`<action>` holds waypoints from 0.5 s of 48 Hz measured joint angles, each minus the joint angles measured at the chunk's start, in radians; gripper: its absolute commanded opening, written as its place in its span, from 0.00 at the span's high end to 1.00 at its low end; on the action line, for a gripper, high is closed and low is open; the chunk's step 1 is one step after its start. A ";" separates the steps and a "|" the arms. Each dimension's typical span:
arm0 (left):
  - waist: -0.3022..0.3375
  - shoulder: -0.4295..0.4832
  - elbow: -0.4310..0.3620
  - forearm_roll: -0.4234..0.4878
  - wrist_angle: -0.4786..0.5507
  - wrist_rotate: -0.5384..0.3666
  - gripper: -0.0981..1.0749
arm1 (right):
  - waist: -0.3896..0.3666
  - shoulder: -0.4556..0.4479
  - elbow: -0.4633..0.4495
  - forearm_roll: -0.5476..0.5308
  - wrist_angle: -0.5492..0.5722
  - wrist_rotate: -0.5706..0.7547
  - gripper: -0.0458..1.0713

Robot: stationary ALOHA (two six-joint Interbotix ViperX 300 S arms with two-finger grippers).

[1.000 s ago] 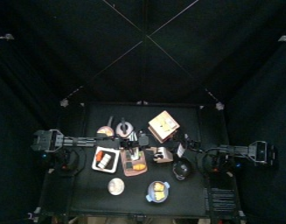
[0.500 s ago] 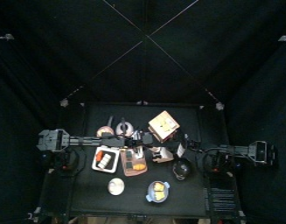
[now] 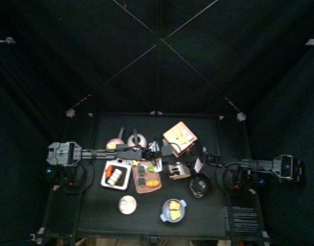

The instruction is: Place cleaver back in holder

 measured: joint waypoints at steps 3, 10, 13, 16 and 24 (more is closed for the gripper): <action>0.002 0.000 -0.002 -0.002 0.000 -0.002 0.21 | 0.002 0.000 0.000 0.000 0.003 0.000 0.07; 0.002 -0.002 -0.002 -0.002 0.000 -0.003 0.21 | 0.002 0.000 0.000 0.000 0.011 0.000 0.07; 0.002 -0.005 0.000 0.000 0.000 -0.003 0.21 | 0.002 -0.002 0.000 0.000 0.014 0.000 0.07; 0.002 -0.009 0.005 -0.002 0.000 -0.003 0.21 | 0.002 -0.002 0.000 0.000 0.015 0.000 0.07; 0.002 -0.038 0.037 0.000 -0.003 -0.006 0.21 | 0.002 -0.002 0.000 0.000 0.015 0.000 0.07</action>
